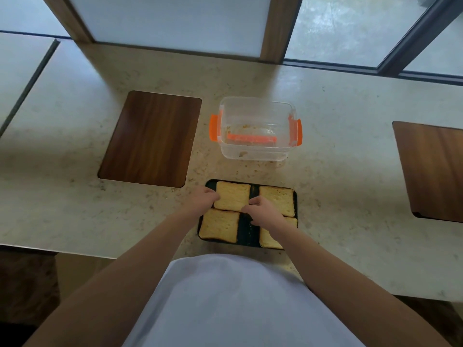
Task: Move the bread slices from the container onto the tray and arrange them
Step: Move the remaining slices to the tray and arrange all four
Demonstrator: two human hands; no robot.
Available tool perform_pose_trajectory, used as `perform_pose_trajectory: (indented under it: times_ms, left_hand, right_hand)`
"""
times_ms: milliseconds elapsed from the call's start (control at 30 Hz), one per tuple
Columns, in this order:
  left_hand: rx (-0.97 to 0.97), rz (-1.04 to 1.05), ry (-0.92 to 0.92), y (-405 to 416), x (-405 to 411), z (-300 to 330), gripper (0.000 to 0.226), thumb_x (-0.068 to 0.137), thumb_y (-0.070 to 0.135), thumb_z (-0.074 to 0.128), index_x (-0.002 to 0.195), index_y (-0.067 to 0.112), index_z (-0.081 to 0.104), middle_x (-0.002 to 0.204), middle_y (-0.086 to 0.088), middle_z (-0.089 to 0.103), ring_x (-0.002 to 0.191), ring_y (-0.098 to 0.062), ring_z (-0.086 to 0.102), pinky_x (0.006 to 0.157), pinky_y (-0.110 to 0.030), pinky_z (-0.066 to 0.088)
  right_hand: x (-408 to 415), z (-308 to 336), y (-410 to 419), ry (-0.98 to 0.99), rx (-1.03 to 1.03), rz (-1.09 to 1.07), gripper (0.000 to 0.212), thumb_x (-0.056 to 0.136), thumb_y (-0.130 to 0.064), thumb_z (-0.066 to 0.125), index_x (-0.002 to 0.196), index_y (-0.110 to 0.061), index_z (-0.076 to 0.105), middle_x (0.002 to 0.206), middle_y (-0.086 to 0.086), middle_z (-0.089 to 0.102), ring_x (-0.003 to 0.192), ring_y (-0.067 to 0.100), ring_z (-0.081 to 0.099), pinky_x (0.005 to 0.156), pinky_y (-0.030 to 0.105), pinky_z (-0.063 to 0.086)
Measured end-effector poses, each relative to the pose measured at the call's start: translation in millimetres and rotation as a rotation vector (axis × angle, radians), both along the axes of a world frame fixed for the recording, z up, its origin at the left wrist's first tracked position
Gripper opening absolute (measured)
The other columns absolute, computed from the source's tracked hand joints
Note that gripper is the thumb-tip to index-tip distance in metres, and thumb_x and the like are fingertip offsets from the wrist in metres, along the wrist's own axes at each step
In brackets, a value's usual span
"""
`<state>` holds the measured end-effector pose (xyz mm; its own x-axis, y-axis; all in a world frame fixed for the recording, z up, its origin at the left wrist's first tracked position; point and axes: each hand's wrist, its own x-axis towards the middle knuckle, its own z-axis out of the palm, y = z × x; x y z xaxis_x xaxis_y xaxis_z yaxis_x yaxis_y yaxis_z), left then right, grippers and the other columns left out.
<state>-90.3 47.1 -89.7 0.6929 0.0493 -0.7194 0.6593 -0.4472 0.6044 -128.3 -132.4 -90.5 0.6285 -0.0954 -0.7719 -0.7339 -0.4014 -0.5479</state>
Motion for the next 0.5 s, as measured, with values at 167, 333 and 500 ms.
perform_pose_trajectory:
  times_ms: [167,333,500]
  left_hand:
    - [-0.029,0.043,0.020,4,-4,-2,0.032,0.096,0.024,0.056,0.124,0.012,0.062,0.113,-0.003,0.058,0.104,-0.018,0.052,0.091,-0.037,0.042]
    - [-0.080,0.129,0.055,21,-24,-5,0.010,0.092,0.021,0.054,0.082,0.020,0.057,0.081,-0.002,0.053,0.072,-0.014,0.049,0.073,-0.031,0.043]
    - [-0.099,0.143,0.095,31,-49,-11,0.007,0.086,0.019,0.057,0.083,0.013,0.059,0.077,-0.007,0.053,0.071,-0.017,0.049,0.069,-0.031,0.043]
  right_hand:
    - [-3,-2,-2,-0.001,0.016,-0.019,0.047,0.092,-0.027,0.065,0.135,-0.012,0.050,0.114,0.002,0.058,0.107,0.020,0.061,0.098,0.044,0.056]
    - [-16,-1,6,0.120,0.140,-0.107,0.043,0.096,-0.023,0.063,0.134,-0.011,0.048,0.120,0.008,0.061,0.108,0.018,0.063,0.087,0.032,0.060]
    - [-30,-5,13,0.147,0.157,-0.065,0.043,0.095,-0.027,0.063,0.134,-0.013,0.051,0.126,0.007,0.061,0.109,0.015,0.063,0.081,0.027,0.059]
